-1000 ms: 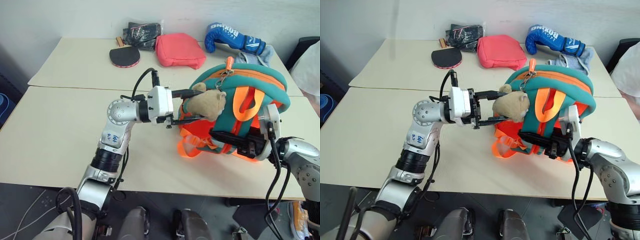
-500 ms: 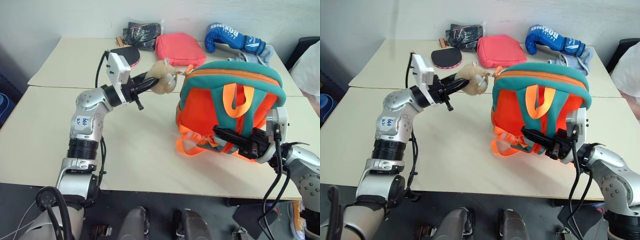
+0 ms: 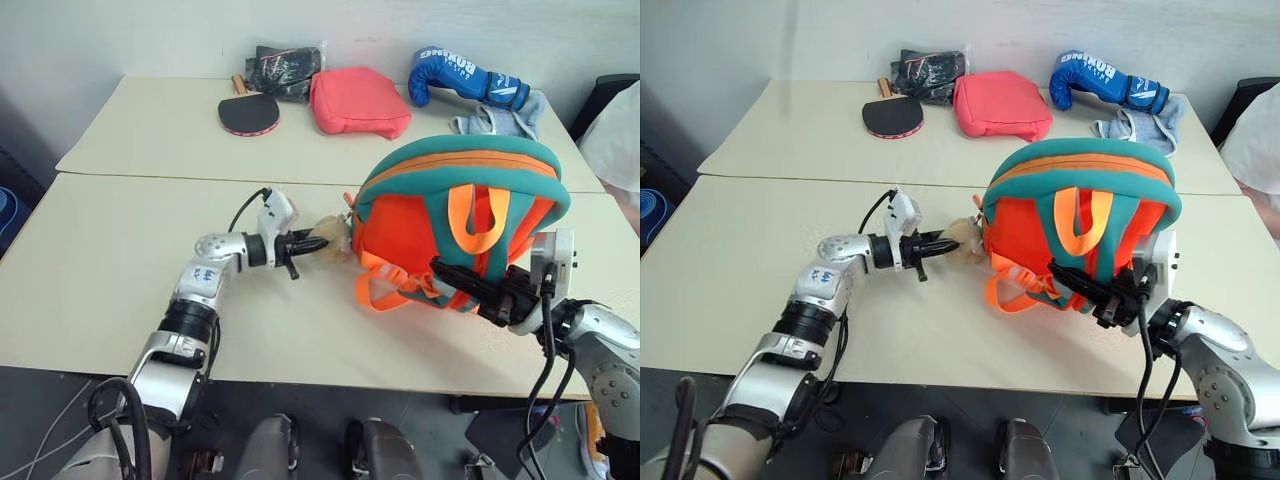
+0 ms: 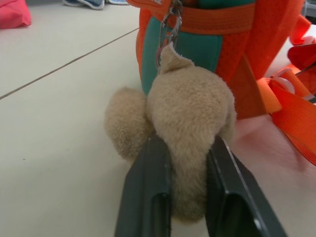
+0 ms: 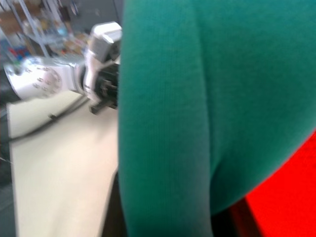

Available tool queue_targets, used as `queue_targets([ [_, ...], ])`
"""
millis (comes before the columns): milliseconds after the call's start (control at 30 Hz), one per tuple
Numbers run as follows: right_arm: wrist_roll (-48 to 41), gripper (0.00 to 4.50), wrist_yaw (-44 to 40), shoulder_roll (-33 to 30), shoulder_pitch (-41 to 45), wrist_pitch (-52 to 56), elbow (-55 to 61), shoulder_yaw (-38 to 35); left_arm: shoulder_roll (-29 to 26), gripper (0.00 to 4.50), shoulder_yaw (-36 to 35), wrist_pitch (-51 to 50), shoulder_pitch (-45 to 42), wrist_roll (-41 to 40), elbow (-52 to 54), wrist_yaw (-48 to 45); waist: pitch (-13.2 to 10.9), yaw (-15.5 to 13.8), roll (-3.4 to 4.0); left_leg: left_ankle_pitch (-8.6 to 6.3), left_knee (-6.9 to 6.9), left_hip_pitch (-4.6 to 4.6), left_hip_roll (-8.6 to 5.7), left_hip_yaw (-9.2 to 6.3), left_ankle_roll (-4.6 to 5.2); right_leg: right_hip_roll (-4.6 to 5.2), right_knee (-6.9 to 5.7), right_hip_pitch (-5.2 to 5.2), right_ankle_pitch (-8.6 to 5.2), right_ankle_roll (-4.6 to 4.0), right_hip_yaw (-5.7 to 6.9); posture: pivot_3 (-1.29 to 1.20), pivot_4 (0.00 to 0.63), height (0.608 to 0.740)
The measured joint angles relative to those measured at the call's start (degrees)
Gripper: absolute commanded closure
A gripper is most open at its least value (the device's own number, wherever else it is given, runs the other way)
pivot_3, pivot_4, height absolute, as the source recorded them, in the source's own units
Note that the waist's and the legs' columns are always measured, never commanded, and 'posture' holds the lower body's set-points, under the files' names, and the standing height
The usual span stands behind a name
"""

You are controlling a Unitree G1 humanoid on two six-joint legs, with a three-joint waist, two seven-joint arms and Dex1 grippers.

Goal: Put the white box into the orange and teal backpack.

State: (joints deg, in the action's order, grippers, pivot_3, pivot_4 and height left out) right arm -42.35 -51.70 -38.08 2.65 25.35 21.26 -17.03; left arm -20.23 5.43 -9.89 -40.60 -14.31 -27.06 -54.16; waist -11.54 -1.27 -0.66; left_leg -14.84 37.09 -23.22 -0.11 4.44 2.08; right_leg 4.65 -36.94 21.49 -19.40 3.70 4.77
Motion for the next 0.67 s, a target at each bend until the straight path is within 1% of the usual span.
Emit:
queue_targets([
  [33, 2.09, 2.86, -1.39, -0.48, -0.77, -2.62, -0.36, 0.46, -1.45, 2.63, -0.05, -0.27, 1.40, -0.33, 1.98, -1.15, 0.00, 0.15, 0.00, -0.01, -0.02, 0.00, 0.01, 0.00, -0.03, -0.02, 0.02, 0.03, 0.00, 0.00, 0.00, 0.00, 0.150, 0.740],
  [100, 5.44, 2.21, -4.04, -0.80, -3.23, -7.90, -1.61, 0.23, -6.46, 2.01, -1.28, -1.26, 4.81, -1.32, 6.64, -4.02, 0.00, 0.50, 0.00, 0.00, -0.06, 0.00, 0.04, 0.00, -0.07, -0.05, 0.01, 0.03, 0.00, -0.01, 0.00, 0.00, 0.150, 0.740],
  [133, 5.88, 1.88, -4.43, -0.80, -3.71, -8.85, -1.79, 0.01, -7.60, 1.74, -1.79, -1.56, 5.54, -1.53, 7.51, -4.68, 0.00, 0.63, 0.01, 0.01, -0.05, 0.01, 0.05, 0.00, -0.09, -0.06, 0.00, 0.03, 0.00, -0.01, 0.00, 0.00, 0.150, 0.740],
  [167, 6.74, 1.55, -5.40, -0.80, -4.79, -11.14, -1.98, -1.30, -10.20, 1.41, -3.09, -2.06, 7.48, -2.52, 10.24, -6.38, -0.01, 0.75, 0.01, 0.01, -0.05, 0.01, 0.05, 0.00, -0.09, -0.05, -0.01, 0.03, -0.01, -0.01, 0.00, 0.00, 0.150, 0.740],
  [233, 8.37, 0.94, -8.19, -2.35, -8.12, -15.12, -2.38, -3.40, -13.38, 0.84, -5.64, -1.93, 11.38, -5.58, 14.71, -10.36, 0.00, 0.86, 0.02, 0.00, -0.06, 0.02, 0.05, 0.00, -0.07, -0.03, 0.02, 0.00, -0.01, -0.02, -0.01, 0.00, 0.150, 0.740],
  [267, 9.10, 0.55, -10.30, -3.59, -11.16, -17.32, -2.75, -5.67, -15.88, 0.49, -7.44, -0.74, 14.89, -7.35, 17.78, -13.07, -0.01, 1.03, 0.03, -0.03, -0.13, 0.03, 0.05, 0.00, -0.06, -0.01, 0.10, -0.01, -0.02, -0.03, -0.01, 0.00, 0.150, 0.740],
  [300, 9.65, 0.33, -11.91, -4.63, -14.10, -19.00, -4.02, -8.60, -18.36, 0.28, -9.46, 0.63, 18.08, -8.28, 19.26, -15.03, 0.00, 1.04, 0.03, -0.07, -0.14, 0.07, 0.05, -0.02, -0.07, -0.01, 0.12, -0.06, -0.03, -0.05, -0.01, 0.00, 0.150, 0.740],
  [333, 10.37, 0.01, -14.14, -5.66, -17.06, -21.20, -6.83, -11.82, -20.80, 0.00, -12.10, 3.02, 21.57, -8.37, 20.18, -16.17, -0.01, 1.01, 0.03, -0.10, -0.11, 0.06, 0.05, -0.03, -0.03, 0.00, 0.23, -0.10, -0.04, -0.06, -0.01, 0.00, 0.150, 0.740],
  [467, 13.06, 0.01, -19.09, -9.04, -18.73, -28.26, -17.27, -17.08, -23.61, 0.00, -17.89, 4.87, 29.25, -9.02, 25.80, -15.32, -0.02, 1.18, 0.06, -0.40, -0.06, 0.16, 0.02, -0.02, 0.48, 0.13, 0.39, -0.28, 0.00, 0.00, -0.04, 0.00, 0.150, 0.740],
  [500, 13.93, 0.01, -20.24, -9.94, -17.87, -30.65, -20.18, -17.41, -24.01, 0.00, -19.14, 5.98, 31.00, -8.72, 26.93, -14.46, -0.01, 1.31, 0.07, -0.53, -0.08, 0.21, 0.03, -0.02, 0.27, 0.13, 0.43, -0.30, 0.00, 0.00, -0.04, 0.00, 0.150, 0.740],
  [567, 15.18, 0.01, -22.24, -10.91, -15.57, -34.46, -23.71, -16.78, -24.57, 0.00, -19.72, 8.95, 32.85, -6.87, 27.68, -13.30, -0.01, 1.36, 0.10, -0.54, -0.10, 0.21, 0.05, -0.03, 0.20, 0.13, 0.41, -0.25, 0.00, -0.01, -0.04, 0.00, 0.150, 0.740],
  [633, 16.22, 0.01, -23.51, -11.42, -13.32, -37.60, -26.64, -16.01, -25.10, 0.00, -19.80, 10.92, 34.54, -5.24, 27.70, -12.51, 0.02, 1.37, 0.19, -0.50, -0.20, 0.21, 0.04, -0.02, 0.20, 0.12, 0.39, -0.19, -0.02, -0.04, -0.04, 0.00, 0.150, 0.740],
  [667, 16.62, 0.01, -23.70, -11.43, -12.11, -38.81, -28.16, -15.31, -25.10, 0.00, -19.79, 11.09, 35.19, -4.77, 27.54, -11.85, 0.03, 1.40, 0.21, -0.40, -0.20, 0.20, 0.06, -0.02, 0.36, 0.11, 0.33, -0.14, -0.04, -0.07, -0.04, 0.00, 0.150, 0.740],
])
